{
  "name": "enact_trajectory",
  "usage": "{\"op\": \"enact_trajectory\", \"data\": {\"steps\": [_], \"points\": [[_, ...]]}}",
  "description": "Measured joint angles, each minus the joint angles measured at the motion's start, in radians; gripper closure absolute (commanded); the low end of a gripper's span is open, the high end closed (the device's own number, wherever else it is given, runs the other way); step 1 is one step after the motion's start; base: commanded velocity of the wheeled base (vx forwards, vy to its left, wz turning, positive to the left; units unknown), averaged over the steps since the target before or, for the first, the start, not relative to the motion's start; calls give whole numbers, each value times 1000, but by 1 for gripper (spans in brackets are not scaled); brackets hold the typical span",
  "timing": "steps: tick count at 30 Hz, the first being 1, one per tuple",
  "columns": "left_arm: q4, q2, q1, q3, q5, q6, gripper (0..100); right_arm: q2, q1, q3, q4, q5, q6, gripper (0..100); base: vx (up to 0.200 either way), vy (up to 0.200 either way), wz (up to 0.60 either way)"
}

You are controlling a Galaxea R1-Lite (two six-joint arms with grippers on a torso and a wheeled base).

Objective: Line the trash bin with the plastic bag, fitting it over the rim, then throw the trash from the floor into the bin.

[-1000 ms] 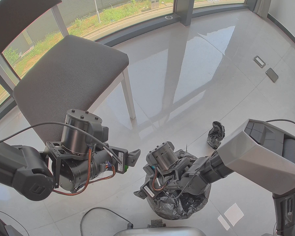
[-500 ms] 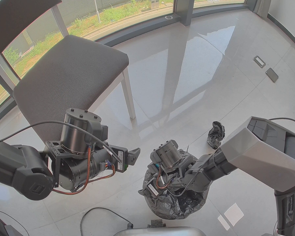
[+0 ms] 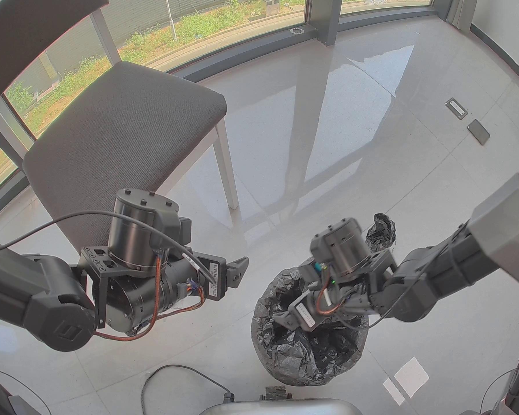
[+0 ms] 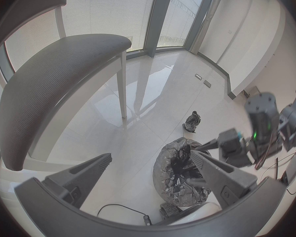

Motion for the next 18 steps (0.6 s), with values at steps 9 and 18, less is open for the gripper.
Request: {"op": "enact_trajectory", "data": {"steps": [9,18], "points": [[-2,6,0,-7,0,0,0,-99,-200,31,1,-46,-103,0,0,0,0],[-19,6,1,-15,1,4,0,-60,-430,-13,-17,-53,-250,0,0,0,0]]}}
